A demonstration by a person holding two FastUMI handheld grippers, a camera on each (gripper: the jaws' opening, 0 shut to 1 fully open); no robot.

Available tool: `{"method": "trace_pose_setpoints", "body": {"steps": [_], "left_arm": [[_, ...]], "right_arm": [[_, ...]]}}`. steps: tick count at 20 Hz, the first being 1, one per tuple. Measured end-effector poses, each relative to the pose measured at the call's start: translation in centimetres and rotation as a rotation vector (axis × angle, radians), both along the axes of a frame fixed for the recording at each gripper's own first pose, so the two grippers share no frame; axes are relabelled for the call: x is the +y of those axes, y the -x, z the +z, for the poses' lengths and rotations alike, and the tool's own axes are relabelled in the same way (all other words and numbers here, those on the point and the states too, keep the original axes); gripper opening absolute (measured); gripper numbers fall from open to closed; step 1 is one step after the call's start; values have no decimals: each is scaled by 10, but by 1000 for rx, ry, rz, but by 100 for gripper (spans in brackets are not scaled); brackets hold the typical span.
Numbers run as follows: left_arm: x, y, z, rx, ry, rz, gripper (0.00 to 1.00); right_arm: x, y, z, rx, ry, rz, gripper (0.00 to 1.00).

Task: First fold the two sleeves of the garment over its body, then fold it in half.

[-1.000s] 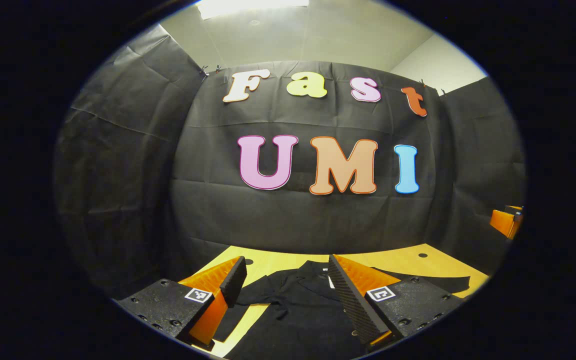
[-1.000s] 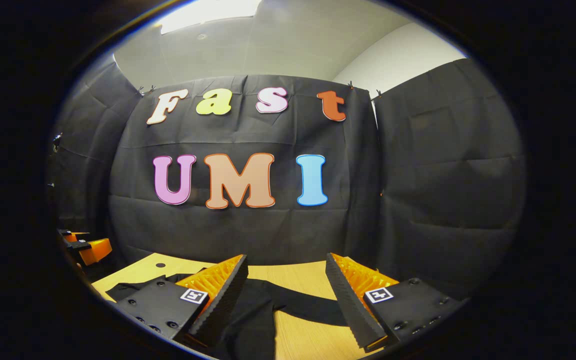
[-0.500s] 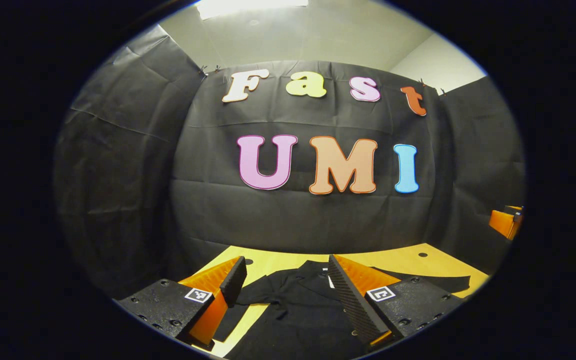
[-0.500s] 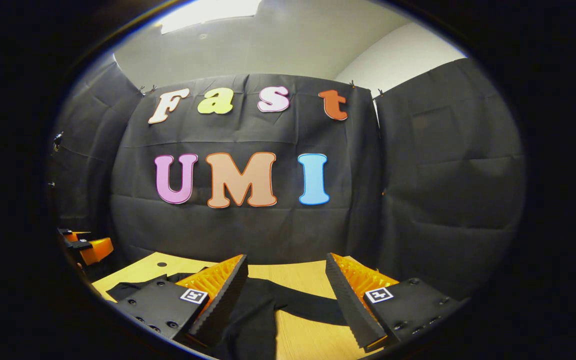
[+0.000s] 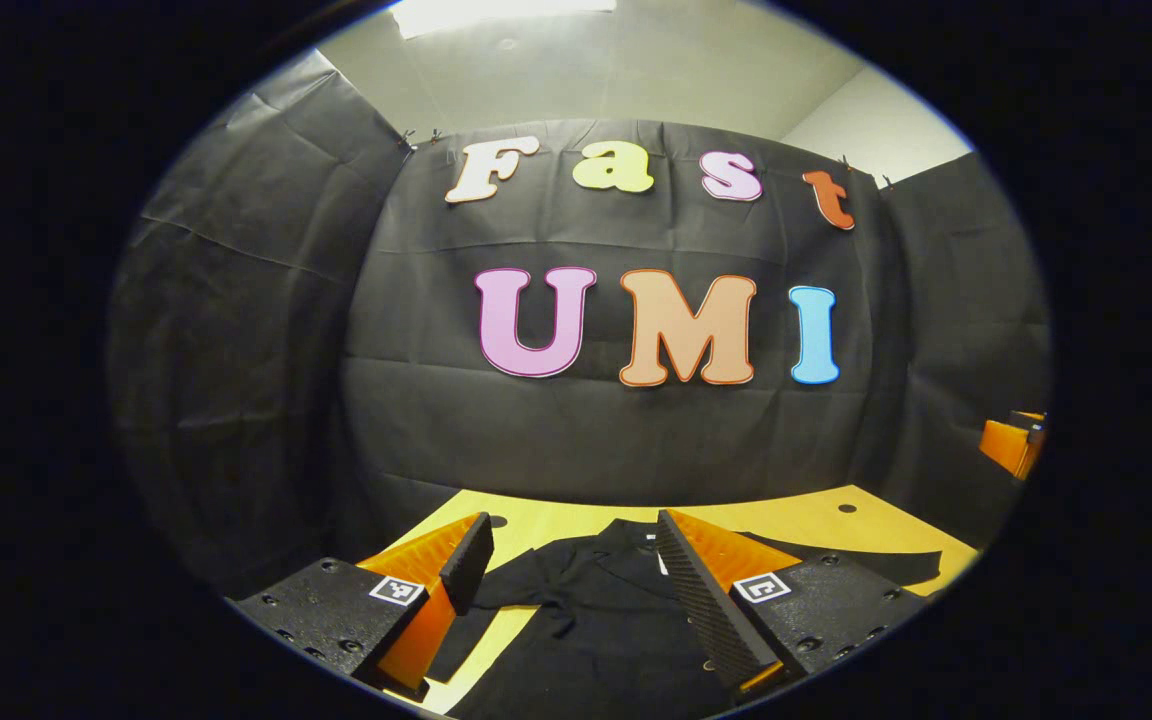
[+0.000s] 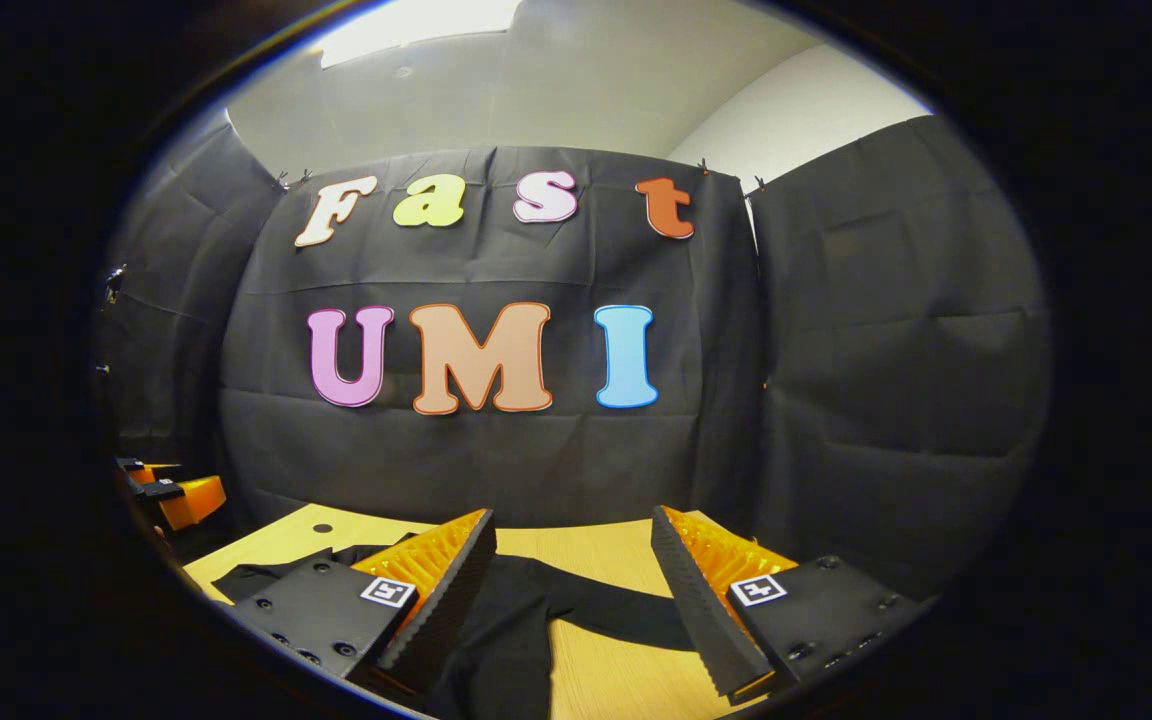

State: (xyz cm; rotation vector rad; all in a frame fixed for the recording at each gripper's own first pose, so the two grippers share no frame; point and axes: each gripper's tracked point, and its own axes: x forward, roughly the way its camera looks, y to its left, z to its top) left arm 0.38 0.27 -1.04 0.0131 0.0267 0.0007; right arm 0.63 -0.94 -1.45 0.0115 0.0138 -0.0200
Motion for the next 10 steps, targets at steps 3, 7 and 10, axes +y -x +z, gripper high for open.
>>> {"method": "trace_pose_setpoints", "body": {"steps": [3,7,10], "left_arm": [[0,1,-1,0,3,3,95],[3,3,-1,-2,3,13,96],[5,5,-2,-2,4,26,97]], "right_arm": [[0,0,-1,0,2,1,98],[2,0,-4,8,1,14,98],[5,-2,-6,16,10,26,100]]}}
